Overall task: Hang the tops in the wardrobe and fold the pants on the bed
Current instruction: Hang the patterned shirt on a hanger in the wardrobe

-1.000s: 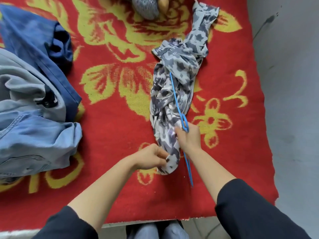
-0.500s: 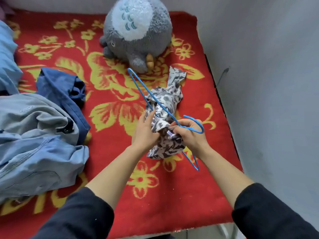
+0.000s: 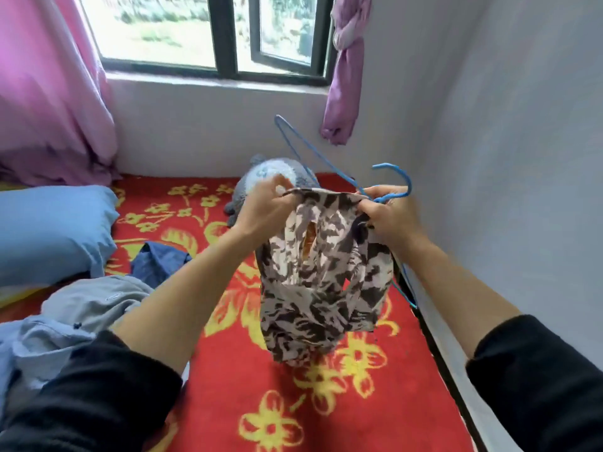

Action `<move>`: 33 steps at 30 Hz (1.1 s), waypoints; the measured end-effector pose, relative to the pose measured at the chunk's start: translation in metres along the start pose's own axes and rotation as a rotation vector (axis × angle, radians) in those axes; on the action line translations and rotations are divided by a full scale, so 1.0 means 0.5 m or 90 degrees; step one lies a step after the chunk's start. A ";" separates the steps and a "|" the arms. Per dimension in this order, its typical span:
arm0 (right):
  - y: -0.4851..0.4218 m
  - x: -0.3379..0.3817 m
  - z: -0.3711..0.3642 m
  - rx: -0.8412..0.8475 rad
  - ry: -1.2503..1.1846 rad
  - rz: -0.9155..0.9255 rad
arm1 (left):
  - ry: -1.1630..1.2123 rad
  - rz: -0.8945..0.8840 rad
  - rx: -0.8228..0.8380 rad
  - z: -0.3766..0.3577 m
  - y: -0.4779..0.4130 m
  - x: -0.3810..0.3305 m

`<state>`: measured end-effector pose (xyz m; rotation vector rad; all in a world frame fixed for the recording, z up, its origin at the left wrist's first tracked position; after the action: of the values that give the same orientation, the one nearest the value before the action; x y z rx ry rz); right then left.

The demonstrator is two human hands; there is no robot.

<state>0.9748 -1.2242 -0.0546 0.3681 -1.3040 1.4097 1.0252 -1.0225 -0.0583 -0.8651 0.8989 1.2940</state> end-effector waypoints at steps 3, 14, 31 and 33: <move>-0.039 0.072 0.026 -0.042 -0.044 0.070 | 0.051 -0.043 0.003 0.063 0.009 -0.093; 0.024 0.034 -0.003 0.035 -0.133 -0.076 | -0.111 0.202 -0.058 0.086 -0.005 -0.008; 0.126 -0.073 0.020 0.255 -0.169 -0.211 | -0.375 0.260 -0.221 0.151 -0.010 0.093; 0.131 -0.063 -0.009 0.243 -0.148 -0.193 | -0.416 0.235 -0.217 0.142 -0.002 0.087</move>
<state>0.9319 -1.2206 -0.1135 0.9707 -1.0974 1.3787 1.0332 -0.9405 -0.0690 -0.4753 0.3228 1.9375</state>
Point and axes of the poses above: each hand's wrist, its own y-axis away from the middle knuckle, its own z-axis out of the back of the hand, x = y × z, the point moved 3 cm from there along -y, towards the middle knuckle, and after that the axes turned 15 degrees about z, right-handed, at the moved point
